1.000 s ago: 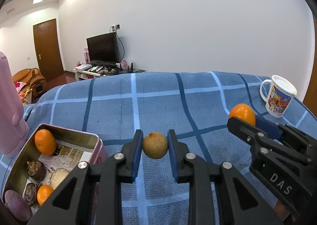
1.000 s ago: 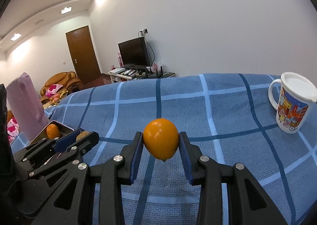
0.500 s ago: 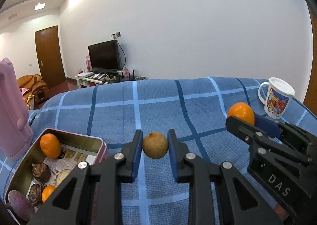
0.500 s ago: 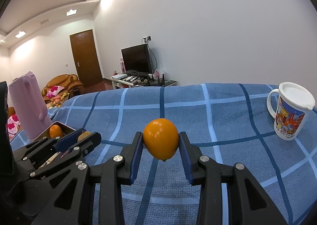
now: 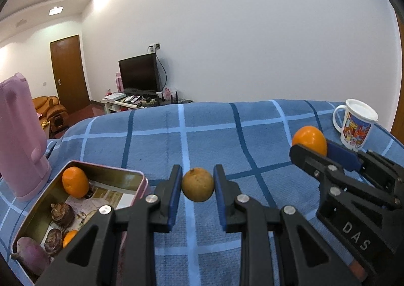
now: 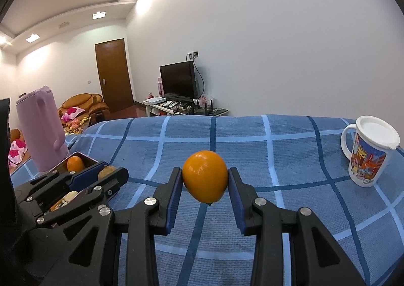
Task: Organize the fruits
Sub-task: 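Lift the tan fruit and orange in both tools and carry them toward the tin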
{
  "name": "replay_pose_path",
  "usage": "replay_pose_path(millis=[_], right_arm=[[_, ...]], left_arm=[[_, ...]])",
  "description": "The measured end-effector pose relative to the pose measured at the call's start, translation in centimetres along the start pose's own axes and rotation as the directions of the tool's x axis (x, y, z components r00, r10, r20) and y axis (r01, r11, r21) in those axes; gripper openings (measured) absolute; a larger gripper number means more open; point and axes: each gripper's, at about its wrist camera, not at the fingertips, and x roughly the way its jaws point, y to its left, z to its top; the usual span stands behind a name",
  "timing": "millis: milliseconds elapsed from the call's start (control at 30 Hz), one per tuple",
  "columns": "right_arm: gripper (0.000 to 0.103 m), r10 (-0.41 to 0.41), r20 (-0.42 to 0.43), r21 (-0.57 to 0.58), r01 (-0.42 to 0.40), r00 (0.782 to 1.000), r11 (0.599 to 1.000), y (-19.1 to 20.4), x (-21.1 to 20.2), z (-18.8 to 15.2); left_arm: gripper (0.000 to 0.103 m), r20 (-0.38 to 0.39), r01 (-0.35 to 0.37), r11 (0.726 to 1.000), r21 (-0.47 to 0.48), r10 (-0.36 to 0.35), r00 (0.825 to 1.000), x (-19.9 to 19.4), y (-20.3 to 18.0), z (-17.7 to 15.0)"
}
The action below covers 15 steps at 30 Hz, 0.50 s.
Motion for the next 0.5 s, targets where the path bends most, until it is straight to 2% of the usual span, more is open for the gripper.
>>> replay_pose_path(millis=[500], right_arm=[[0.039, 0.012, 0.001, -0.061, -0.012, 1.0, 0.998, 2.2, -1.1, -0.5]], left_arm=[[0.027, -0.016, -0.003, 1.0, 0.001, 0.003, 1.0, -1.0, 0.7, -0.8]])
